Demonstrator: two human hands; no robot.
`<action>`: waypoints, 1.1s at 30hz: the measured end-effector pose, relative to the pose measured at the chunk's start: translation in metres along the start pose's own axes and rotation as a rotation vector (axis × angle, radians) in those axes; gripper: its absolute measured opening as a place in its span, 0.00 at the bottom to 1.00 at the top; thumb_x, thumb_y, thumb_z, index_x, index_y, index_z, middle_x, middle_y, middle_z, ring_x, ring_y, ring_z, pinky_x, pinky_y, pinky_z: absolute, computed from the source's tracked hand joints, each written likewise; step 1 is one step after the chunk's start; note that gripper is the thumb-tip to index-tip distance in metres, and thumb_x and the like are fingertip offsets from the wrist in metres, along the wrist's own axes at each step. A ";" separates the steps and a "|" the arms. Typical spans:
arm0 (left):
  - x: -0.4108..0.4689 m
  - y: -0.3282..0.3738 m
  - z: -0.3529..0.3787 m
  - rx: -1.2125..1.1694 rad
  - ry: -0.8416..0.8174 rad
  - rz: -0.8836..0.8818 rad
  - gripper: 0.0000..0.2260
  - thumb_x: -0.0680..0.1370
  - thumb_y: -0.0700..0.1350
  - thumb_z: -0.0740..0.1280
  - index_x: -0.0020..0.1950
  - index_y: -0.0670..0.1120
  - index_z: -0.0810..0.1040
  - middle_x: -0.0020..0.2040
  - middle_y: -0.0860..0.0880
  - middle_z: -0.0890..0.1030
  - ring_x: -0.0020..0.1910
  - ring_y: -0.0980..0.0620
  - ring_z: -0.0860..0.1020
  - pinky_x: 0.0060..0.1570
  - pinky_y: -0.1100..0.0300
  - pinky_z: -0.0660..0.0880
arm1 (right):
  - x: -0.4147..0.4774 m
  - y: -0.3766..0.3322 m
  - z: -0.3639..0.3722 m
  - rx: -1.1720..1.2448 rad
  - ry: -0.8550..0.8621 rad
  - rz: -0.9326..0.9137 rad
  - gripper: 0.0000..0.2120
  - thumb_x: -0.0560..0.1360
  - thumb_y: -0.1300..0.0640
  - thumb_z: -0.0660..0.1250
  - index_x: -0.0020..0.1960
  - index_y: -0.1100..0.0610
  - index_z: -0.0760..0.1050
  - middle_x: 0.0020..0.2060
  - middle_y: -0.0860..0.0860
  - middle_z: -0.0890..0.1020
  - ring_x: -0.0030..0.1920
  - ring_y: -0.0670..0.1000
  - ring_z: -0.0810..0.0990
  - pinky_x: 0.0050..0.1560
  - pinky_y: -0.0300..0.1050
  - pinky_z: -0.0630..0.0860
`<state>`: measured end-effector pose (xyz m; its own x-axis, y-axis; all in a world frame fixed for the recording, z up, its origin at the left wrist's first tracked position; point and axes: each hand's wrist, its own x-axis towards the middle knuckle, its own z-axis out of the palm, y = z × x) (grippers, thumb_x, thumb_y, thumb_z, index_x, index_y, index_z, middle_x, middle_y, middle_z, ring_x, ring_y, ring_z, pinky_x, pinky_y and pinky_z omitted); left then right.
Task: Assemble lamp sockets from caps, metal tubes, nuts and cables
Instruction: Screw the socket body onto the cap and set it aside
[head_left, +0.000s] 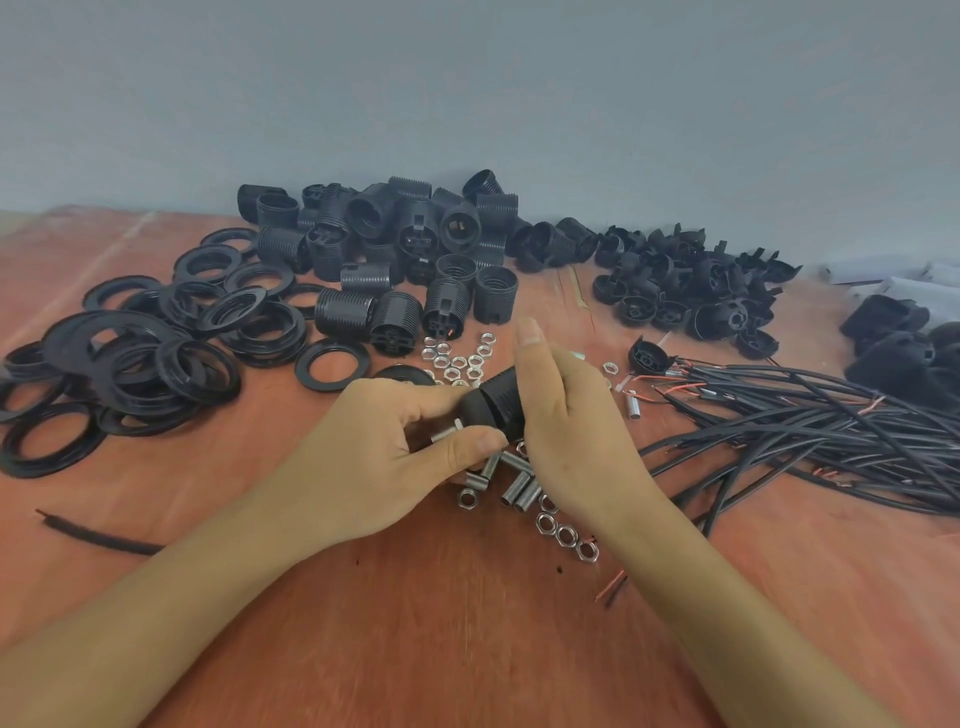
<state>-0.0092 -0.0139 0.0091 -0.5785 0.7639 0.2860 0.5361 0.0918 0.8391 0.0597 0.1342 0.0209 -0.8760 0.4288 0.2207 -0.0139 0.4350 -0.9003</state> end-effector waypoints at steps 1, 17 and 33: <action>0.000 0.000 0.001 0.013 0.017 0.007 0.12 0.74 0.61 0.66 0.50 0.57 0.83 0.37 0.50 0.84 0.36 0.50 0.83 0.36 0.50 0.79 | 0.000 0.001 0.001 -0.009 0.004 0.003 0.22 0.81 0.41 0.51 0.32 0.50 0.61 0.23 0.42 0.66 0.28 0.43 0.64 0.32 0.34 0.63; 0.000 0.009 -0.007 0.286 0.254 0.238 0.13 0.76 0.55 0.63 0.53 0.48 0.78 0.31 0.55 0.77 0.31 0.55 0.77 0.31 0.66 0.70 | 0.002 -0.002 -0.004 0.233 -0.009 -0.058 0.25 0.81 0.38 0.50 0.49 0.55 0.77 0.37 0.46 0.80 0.35 0.41 0.74 0.37 0.36 0.69; 0.000 -0.011 -0.028 0.254 0.471 0.373 0.14 0.76 0.50 0.60 0.54 0.42 0.76 0.30 0.43 0.78 0.25 0.51 0.72 0.25 0.64 0.68 | 0.023 0.002 0.037 -0.722 -0.302 -0.412 0.16 0.75 0.38 0.63 0.53 0.46 0.81 0.49 0.43 0.78 0.53 0.51 0.75 0.55 0.52 0.71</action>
<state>-0.0323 -0.0324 0.0125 -0.5023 0.4169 0.7575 0.8481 0.0666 0.5256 0.0219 0.1159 0.0102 -0.9598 -0.0556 0.2750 -0.1385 0.9463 -0.2920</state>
